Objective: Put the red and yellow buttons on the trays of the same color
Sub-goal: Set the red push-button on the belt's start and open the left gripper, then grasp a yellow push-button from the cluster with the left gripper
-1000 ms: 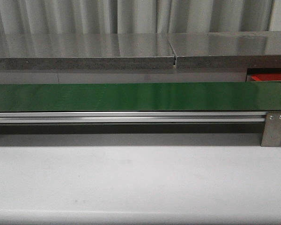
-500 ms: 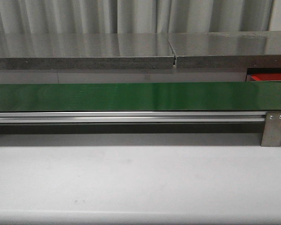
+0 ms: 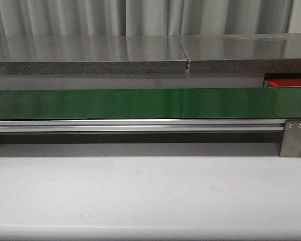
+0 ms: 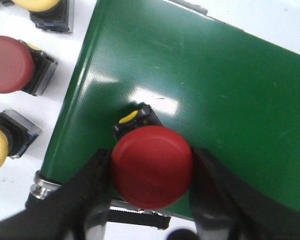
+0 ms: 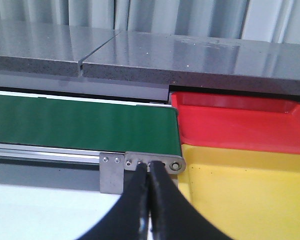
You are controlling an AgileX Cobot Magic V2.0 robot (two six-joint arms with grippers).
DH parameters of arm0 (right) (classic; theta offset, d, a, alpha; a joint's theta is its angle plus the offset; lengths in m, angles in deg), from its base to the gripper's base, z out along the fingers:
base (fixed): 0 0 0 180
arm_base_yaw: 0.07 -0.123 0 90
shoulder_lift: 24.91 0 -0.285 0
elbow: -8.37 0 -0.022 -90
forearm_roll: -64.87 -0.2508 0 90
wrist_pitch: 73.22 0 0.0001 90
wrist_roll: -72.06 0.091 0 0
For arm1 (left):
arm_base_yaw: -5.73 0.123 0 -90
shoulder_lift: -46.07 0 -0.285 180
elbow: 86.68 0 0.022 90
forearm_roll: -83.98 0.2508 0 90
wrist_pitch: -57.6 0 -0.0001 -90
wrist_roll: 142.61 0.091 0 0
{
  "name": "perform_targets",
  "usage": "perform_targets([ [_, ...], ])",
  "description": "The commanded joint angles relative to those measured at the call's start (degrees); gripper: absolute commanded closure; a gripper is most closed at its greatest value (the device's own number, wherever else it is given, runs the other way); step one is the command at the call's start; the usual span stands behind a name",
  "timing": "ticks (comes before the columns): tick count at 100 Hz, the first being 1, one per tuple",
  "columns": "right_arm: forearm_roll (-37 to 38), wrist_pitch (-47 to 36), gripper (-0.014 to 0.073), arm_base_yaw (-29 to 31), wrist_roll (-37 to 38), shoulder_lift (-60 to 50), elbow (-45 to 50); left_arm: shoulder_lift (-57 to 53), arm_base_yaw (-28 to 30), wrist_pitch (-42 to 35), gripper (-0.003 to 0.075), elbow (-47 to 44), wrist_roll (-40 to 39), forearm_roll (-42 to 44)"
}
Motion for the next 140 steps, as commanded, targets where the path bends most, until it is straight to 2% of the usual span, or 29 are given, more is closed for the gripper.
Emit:
perform_targets([
  [1, 0.13, -4.74, 0.066, 0.08, -0.06, -0.88, -1.29, -2.3, -0.36, -1.56, 0.0444, 1.82, 0.1, -0.74],
  [13, 0.13, -4.74, 0.066, 0.08, -0.06, -0.88, -1.29, -2.41, -0.36, -2.26, 0.0224, 2.07, 0.1, -1.02],
  [21, 0.13, -4.74, 0.066, 0.08, -0.06, -0.88, -1.29, -2.51, -0.36, -2.15, 0.0165, 3.03, 0.1, -2.05],
  [40, 0.13, -4.74, 0.066, 0.08, -0.06, -0.88, -1.29, -3.28, -0.36, -1.69, 0.0165, 7.21, 1.31, -8.19],
  [57, 0.13, -4.74, 0.066, 0.08, -0.06, -0.88, -1.29, -4.47, -0.36, -1.6, 0.0165, 9.91, 1.3, -8.96],
  [81, 0.13, -4.74, 0.066, 0.08, -0.06, -0.88, -1.29, -5.36, 1.5, 1.15, 0.0167, 9.94, 1.3, -7.01],
  [116, 0.13, -4.74, 0.066, 0.08, -0.06, -0.88, -1.29, -5.36, 7.81, 5.31, 0.0177, 9.94, 1.3, -2.44],
  [140, 0.13, -4.74, 0.066, 0.08, -0.06, -0.88, -1.29, -5.36, 9.62, 7.45, 0.0177, 8.87, -0.73, 6.54],
])
